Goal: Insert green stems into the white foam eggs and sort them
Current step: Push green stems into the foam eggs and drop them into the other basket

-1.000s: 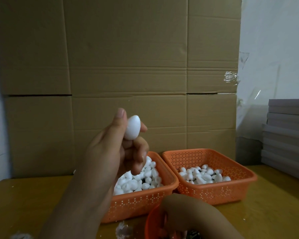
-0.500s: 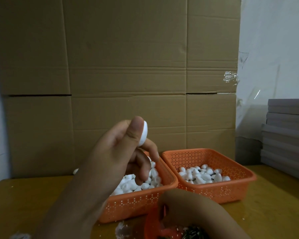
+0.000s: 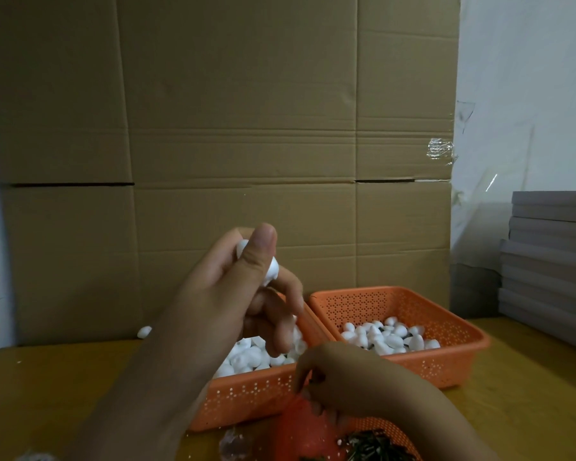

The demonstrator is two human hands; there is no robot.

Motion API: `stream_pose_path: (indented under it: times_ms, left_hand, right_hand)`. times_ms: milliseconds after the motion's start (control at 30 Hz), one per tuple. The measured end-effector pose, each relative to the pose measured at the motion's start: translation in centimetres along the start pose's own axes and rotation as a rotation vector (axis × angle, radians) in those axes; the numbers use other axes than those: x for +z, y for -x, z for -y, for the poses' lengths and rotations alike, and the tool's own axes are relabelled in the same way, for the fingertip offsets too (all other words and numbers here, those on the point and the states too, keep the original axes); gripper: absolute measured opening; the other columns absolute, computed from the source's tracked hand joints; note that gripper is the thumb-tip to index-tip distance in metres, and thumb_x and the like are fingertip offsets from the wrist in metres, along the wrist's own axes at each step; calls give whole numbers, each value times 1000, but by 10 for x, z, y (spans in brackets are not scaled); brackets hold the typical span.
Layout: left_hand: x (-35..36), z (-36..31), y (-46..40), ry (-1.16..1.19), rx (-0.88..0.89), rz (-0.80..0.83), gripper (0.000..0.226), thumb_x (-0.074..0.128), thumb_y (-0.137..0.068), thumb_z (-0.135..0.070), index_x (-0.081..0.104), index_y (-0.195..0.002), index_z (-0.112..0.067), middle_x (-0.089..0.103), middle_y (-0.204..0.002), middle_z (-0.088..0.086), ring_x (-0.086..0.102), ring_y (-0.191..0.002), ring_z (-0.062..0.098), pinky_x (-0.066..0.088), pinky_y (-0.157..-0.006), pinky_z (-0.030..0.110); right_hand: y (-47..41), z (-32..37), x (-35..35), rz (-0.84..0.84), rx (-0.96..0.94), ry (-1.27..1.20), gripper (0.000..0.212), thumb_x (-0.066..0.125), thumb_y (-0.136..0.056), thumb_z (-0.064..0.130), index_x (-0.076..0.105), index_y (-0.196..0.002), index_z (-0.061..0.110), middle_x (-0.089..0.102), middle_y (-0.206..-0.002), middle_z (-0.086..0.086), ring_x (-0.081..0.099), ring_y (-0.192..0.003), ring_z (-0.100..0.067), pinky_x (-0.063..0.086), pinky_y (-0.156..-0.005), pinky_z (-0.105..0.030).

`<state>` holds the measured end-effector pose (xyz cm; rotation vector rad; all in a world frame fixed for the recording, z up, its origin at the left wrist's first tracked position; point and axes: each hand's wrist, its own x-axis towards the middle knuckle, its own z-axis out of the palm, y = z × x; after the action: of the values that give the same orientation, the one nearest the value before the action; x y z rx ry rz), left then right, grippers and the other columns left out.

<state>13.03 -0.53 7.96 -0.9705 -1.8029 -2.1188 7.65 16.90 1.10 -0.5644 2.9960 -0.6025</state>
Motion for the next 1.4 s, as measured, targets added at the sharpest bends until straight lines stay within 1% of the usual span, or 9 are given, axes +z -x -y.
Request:
stream_pose_path:
  times_ms: [100, 233, 367, 500, 700, 900, 1100, 1233, 1400]
  left_hand:
    - [-1, 4, -2, -15, 3, -80, 44, 54, -88, -56, 49, -82, -13, 43, -54, 0, 32, -38, 11, 33, -37, 20]
    - [-5, 6, -5, 83, -9, -126, 31, 48, -85, -48, 54, -79, -18, 34, -57, -1, 26, -39, 7, 28, -35, 19]
    - [-4, 5, -9, 176, -45, -163, 28, 47, -82, -47, 57, -79, -20, 39, -59, -3, 32, -42, 6, 28, -32, 17]
    - [-6, 6, -9, 130, -16, -170, 33, 37, -100, -22, 66, -84, -23, 53, -69, -1, 48, -52, 6, 32, -35, 19]
    - [-8, 6, -5, 99, 10, -117, 28, 69, -75, -19, 75, -102, -26, 71, -101, 1, 64, -76, 6, 43, -44, 19]
    - [-5, 5, -6, 52, 69, -149, 53, 71, -62, -22, 65, -114, -26, 74, -106, -3, 69, -78, 10, 49, -49, 17]
    - [-7, 8, -6, -4, 135, -146, 38, 67, -71, -21, 70, -109, -24, 75, -107, -2, 72, -93, 11, 52, -57, 16]
    - [-9, 9, -5, -28, 151, -176, 35, 64, -75, -25, 74, -107, -33, 75, -101, -2, 70, -86, 8, 52, -59, 17]
    - [-6, 7, -5, 90, 124, -180, 31, 55, -81, -28, 74, -105, -27, 75, -96, 3, 67, -69, 9, 51, -52, 19]
  right_hand:
    - [8, 10, -9, -100, -43, -71, 25, 47, -97, 15, 69, -102, 27, 59, -72, 12, 52, -51, 1, 46, -53, -15]
    - [19, 23, -19, -243, -109, -125, 28, 43, -100, 21, 66, -99, 35, 57, -70, 10, 46, -50, -2, 37, -50, -17]
    - [30, 36, -24, -297, -174, -195, 25, 44, -99, 24, 65, -97, 37, 62, -75, 0, 46, -51, -6, 36, -50, -18]
    - [36, 41, -26, -344, -207, -253, 25, 46, -98, 23, 64, -93, 41, 58, -72, 3, 48, -52, -9, 40, -54, -25]
    - [38, 42, -29, -367, -200, -265, 26, 47, -98, 20, 62, -94, 42, 58, -66, 15, 49, -49, -4, 38, -49, -17]
    - [39, 45, -32, -384, -213, -310, 22, 50, -97, 20, 65, -93, 36, 64, -69, 14, 55, -53, -2, 46, -54, -22]
    - [40, 45, -36, -410, -243, -404, 13, 59, -93, 19, 65, -99, 29, 74, -79, 10, 66, -54, -10, 52, -58, -22]
    - [40, 46, -38, -447, -246, -480, 9, 60, -93, 14, 65, -92, 21, 75, -80, 7, 68, -55, -11, 53, -57, -26]
    - [44, 48, -41, -527, -279, -568, 10, 61, -92, 11, 68, -87, 17, 74, -78, 3, 67, -57, -12, 54, -59, -40]
